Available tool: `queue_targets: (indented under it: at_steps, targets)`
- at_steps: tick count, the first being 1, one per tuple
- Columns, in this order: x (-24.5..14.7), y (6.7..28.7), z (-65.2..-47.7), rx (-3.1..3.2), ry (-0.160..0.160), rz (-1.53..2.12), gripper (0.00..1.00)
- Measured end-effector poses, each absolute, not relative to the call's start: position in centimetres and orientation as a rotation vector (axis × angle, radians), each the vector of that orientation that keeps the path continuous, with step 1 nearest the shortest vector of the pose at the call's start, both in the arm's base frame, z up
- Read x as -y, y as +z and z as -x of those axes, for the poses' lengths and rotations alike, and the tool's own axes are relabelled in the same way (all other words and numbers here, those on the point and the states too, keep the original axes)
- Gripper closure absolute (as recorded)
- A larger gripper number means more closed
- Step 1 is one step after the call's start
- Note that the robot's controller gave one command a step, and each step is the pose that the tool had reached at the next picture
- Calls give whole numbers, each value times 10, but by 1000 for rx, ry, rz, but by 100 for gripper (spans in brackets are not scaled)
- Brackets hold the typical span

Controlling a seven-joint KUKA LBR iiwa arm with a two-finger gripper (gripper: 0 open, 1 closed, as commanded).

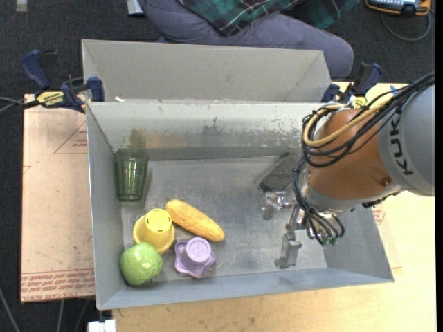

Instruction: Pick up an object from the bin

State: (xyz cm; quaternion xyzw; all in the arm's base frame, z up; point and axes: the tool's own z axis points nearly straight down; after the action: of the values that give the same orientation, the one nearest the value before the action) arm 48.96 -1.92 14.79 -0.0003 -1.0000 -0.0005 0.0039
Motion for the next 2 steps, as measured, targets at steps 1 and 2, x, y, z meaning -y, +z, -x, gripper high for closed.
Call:
queue_targets:
  at_steps: [1, 2]
  targets:
    - [19, 152, -491, 3141, -1, 0, 0]
    - [19, 152, -492, 3142, -1, -1, 0]
